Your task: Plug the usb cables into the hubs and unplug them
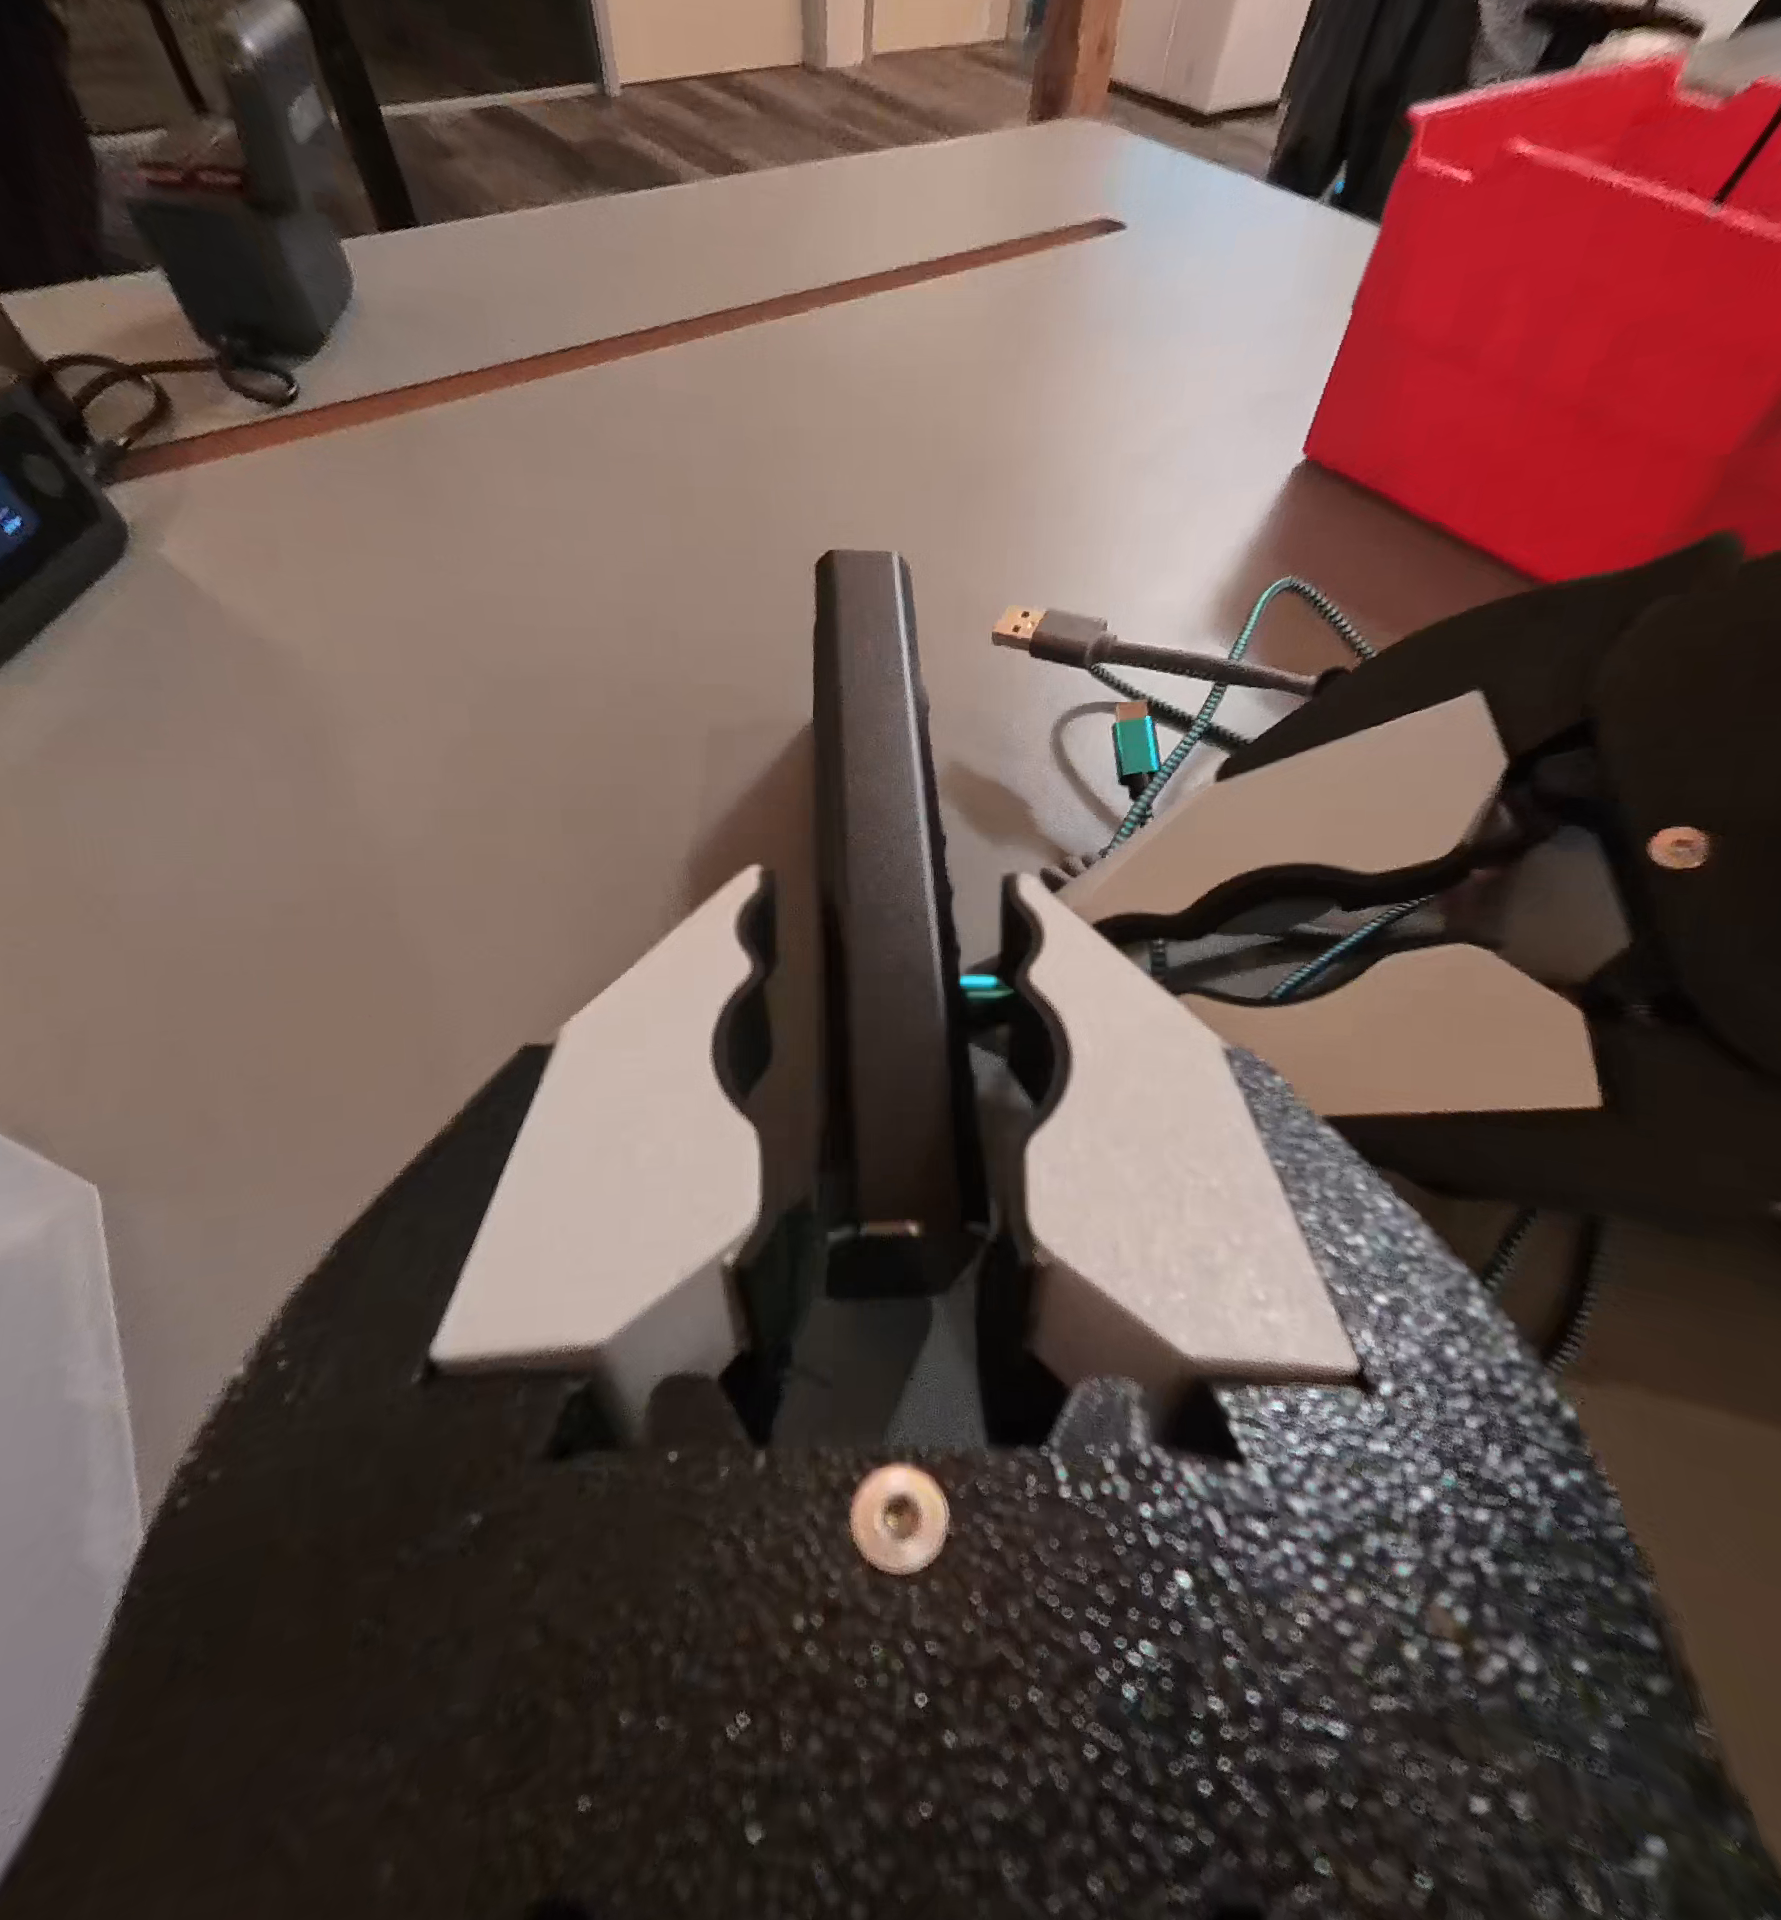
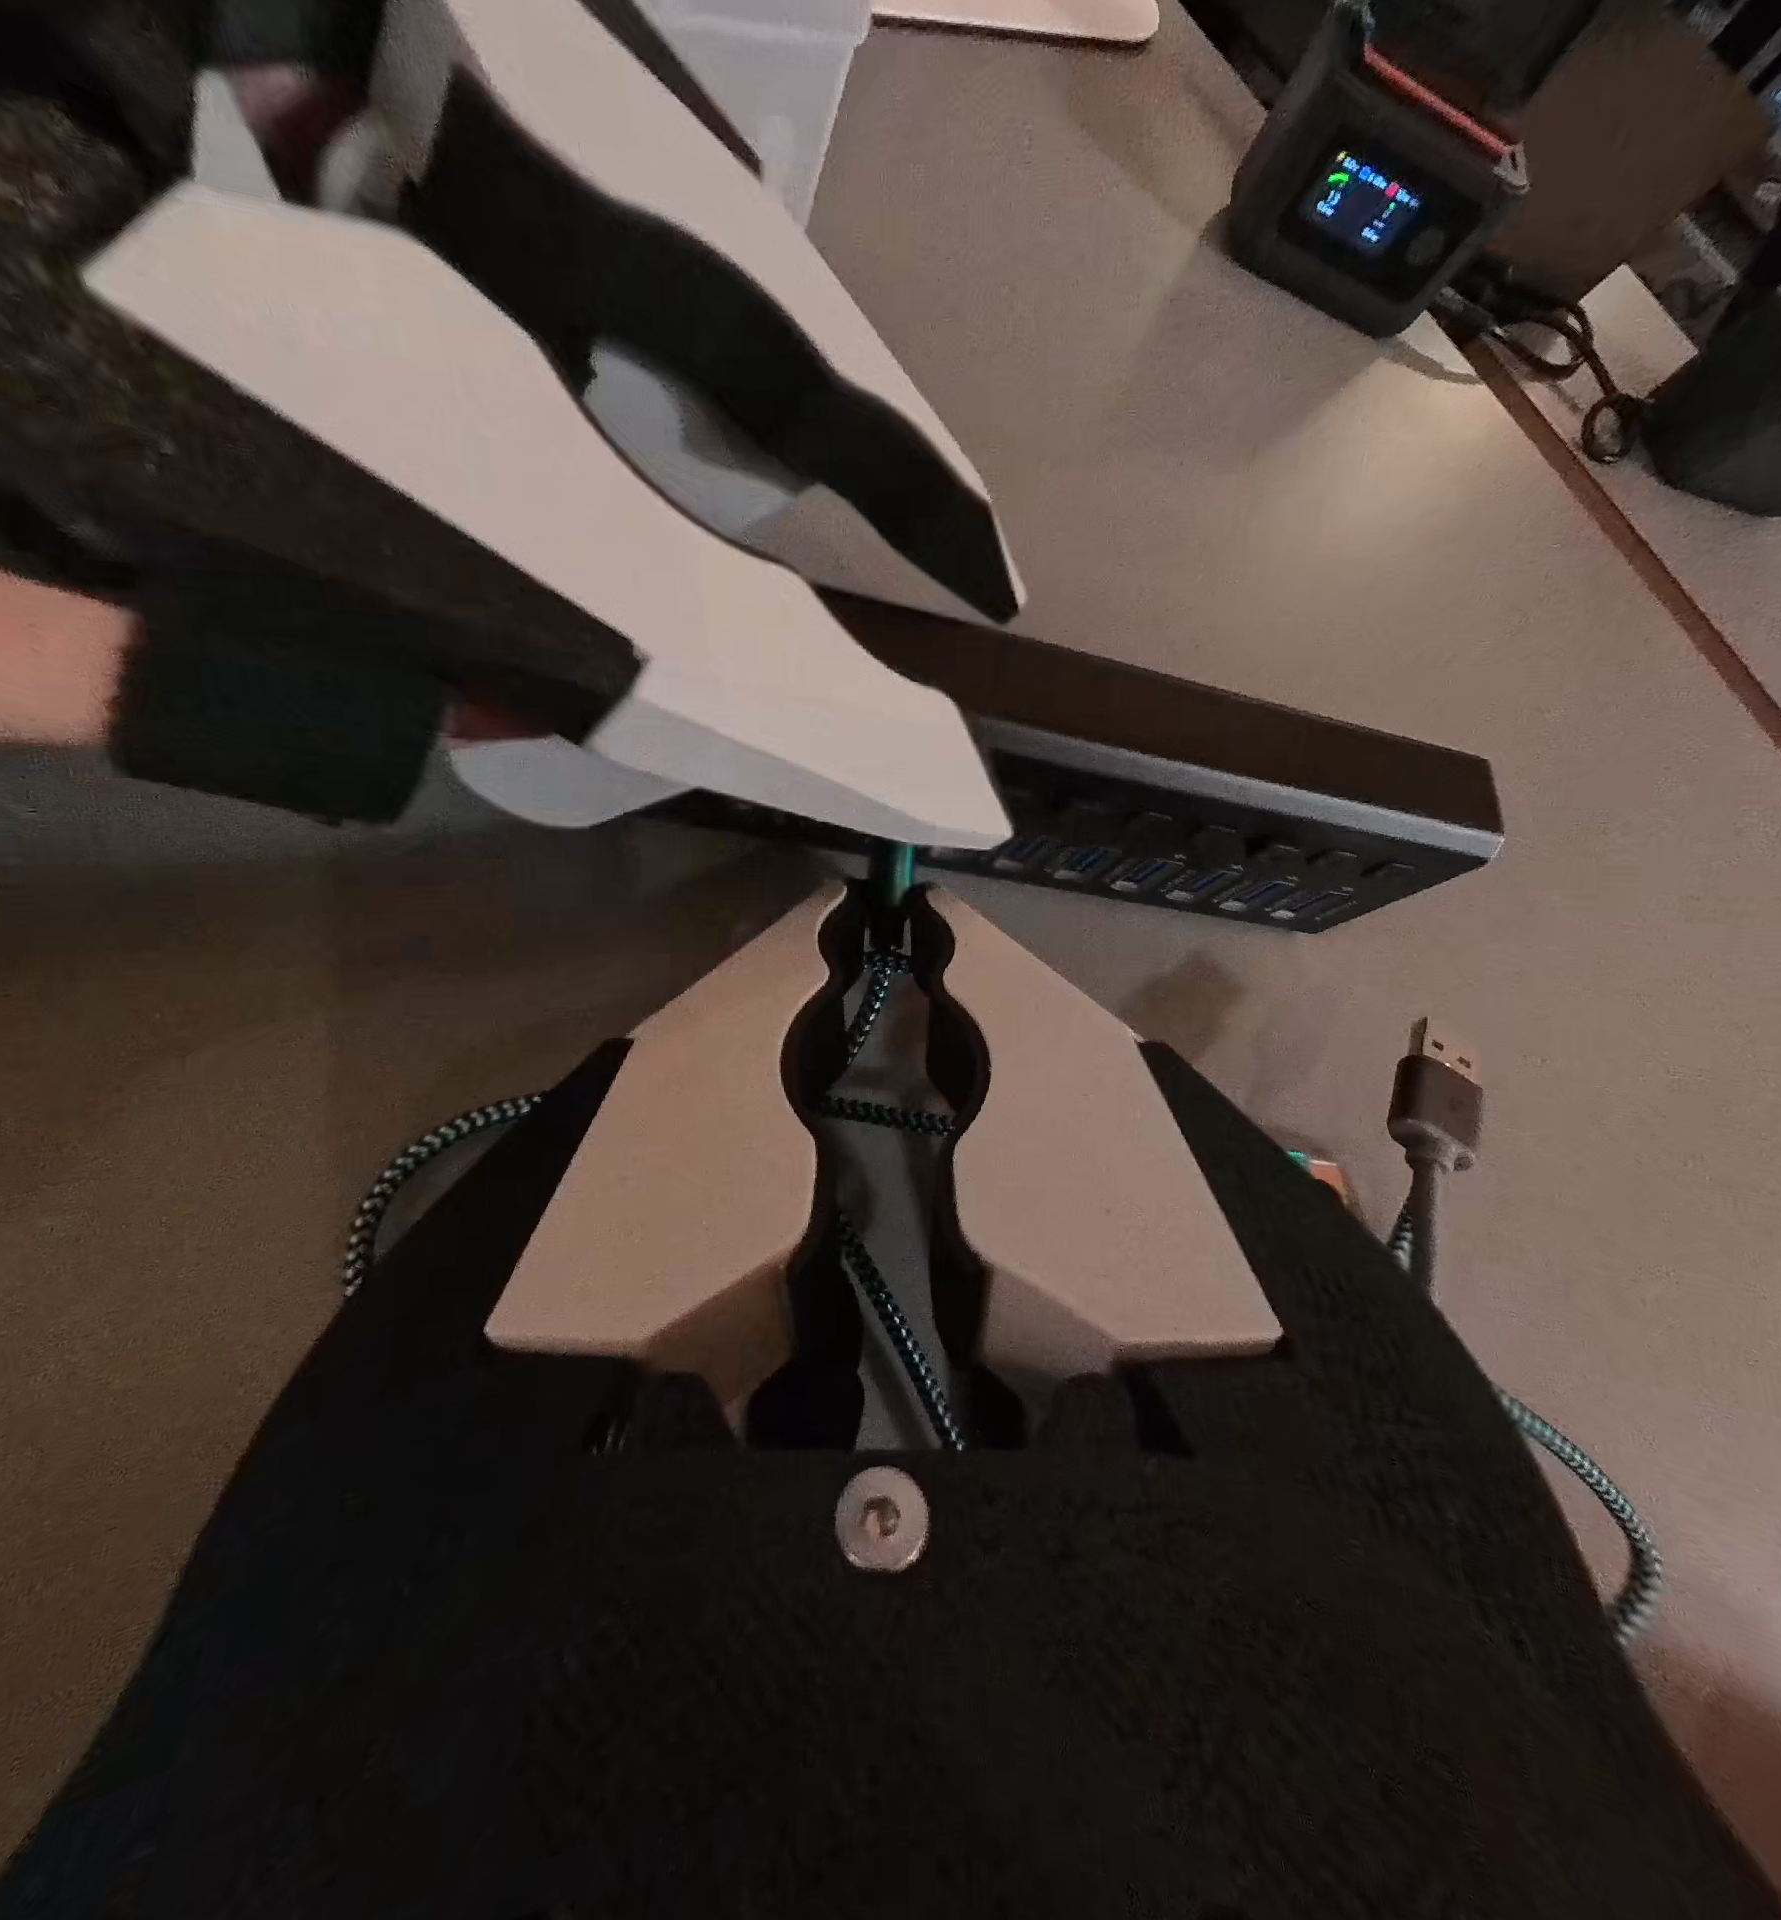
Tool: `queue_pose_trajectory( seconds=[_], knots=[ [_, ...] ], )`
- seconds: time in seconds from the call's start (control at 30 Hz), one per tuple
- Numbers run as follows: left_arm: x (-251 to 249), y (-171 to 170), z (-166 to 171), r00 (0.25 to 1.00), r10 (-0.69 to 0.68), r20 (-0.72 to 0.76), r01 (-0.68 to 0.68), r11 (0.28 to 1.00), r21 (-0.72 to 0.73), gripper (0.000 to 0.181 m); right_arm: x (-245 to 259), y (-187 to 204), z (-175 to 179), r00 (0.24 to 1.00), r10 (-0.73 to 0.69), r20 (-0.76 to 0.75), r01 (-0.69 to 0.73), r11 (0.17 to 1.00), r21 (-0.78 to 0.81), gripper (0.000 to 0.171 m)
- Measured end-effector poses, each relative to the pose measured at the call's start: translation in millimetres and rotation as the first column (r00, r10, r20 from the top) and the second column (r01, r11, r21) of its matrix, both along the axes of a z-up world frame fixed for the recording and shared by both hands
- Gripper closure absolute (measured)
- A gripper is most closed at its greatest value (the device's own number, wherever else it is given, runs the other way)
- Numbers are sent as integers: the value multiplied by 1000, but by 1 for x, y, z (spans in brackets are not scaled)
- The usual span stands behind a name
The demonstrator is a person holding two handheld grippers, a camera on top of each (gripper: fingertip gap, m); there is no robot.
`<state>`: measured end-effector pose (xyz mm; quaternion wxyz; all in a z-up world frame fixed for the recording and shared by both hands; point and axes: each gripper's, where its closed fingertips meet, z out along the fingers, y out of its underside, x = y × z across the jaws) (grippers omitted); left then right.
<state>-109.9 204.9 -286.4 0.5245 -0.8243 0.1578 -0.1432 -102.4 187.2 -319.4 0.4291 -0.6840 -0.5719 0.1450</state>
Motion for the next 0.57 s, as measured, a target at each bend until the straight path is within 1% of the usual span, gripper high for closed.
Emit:
queue_pose_trajectory(
  seconds=[0.1,0.13,0.2,0.43,0.47,0.57],
  knots=[
    [-6,-12,-6,1000,-2,18,3,999,-42,121,0,0,0,1000,2,2,-2,1000,12,164],
    [-8,-16,-9,1000,-5,3,5,999,-51,120,0,0,0,1000,2,-2,-2,1000,4,164],
    [-12,-19,-11,999,-1,-40,-1,999,-47,124,0,0,0,1000,4,-11,-4,1000,-17,164],
    [-5,-26,-35,982,-79,-171,52,987,-154,141,-1,1,1,1000,19,-19,-19,999,-29,164],
    [-5,-25,-38,978,-77,-194,46,985,-164,141,-1,1,1,1000,26,-17,-27,999,-22,164],
    [-7,-22,-40,978,-61,-199,27,985,-170,149,-3,2,1,999,38,-8,-38,999,7,163]
  ],
)
